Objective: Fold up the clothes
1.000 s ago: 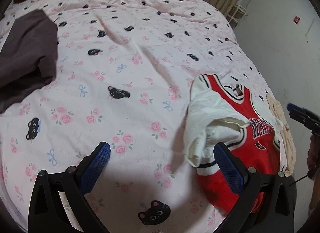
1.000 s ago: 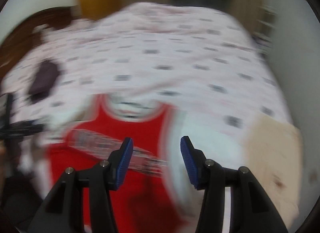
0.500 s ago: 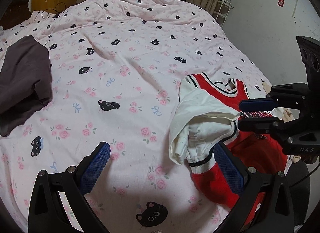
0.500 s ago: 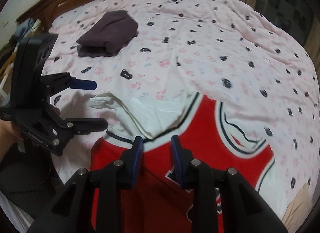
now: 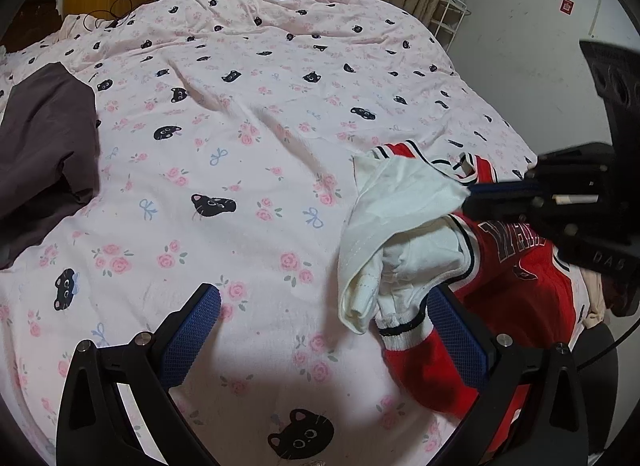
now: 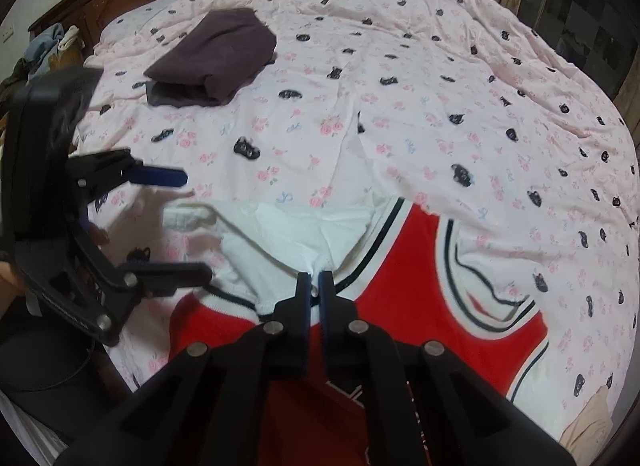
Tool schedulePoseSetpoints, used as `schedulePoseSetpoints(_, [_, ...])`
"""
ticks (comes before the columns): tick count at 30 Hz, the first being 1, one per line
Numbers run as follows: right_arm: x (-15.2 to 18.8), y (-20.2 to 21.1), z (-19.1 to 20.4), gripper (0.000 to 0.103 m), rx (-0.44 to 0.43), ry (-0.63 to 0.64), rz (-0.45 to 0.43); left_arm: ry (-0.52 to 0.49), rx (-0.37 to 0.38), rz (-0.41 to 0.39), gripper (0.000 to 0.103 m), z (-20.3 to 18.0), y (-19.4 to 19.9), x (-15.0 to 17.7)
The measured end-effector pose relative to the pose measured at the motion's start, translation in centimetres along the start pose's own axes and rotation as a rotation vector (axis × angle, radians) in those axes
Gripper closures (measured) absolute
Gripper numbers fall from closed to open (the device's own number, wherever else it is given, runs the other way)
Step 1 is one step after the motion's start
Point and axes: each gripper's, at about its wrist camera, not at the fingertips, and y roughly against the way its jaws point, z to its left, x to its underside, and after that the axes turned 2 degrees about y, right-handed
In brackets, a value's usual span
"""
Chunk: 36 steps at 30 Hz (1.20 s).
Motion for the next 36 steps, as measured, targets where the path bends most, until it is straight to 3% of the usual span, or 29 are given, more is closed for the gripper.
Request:
schedulePoseSetpoints(4, [-1.5, 0.7, -0.2, 0.099, 0.009, 0.012, -0.02, 0.018, -0.002, 0.006, 0.0, 0.3, -0.2, -0.1])
schedulePoseSetpoints(12, [-7.9, 0.9, 0.4, 0.099, 0.035, 0.066, -0.073, 0.125, 0.061, -0.007, 0.001, 2.2, 0.0, -0.8])
schedulePoseSetpoints(16, [-11.1, 0.0, 0.8, 0.1, 0.005, 0.081, -0.073, 0.147, 0.077, -0.011, 0.001, 2.7, 0.0, -1.1])
schedulePoseSetpoints(25, [-14.8, -6.5, 3.6, 0.1, -0.034, 0.151, 0.03, 0.208, 0.064, 0.025, 0.001, 3.9, -0.7, -1.2])
schedulePoseSetpoints(31, [-15.0, -12.4, 3.9, 0.1, -0.057, 0.141, 0.13, 0.21, 0.018, 0.05, 0.001, 4.3, -0.9, -0.9])
schedulePoseSetpoints(36, [-14.7, -15.3, 3.4, 0.098, -0.05, 0.11, 0.16, 0.17, -0.008, 0.061, 0.001, 3.9, -1.0, -0.5])
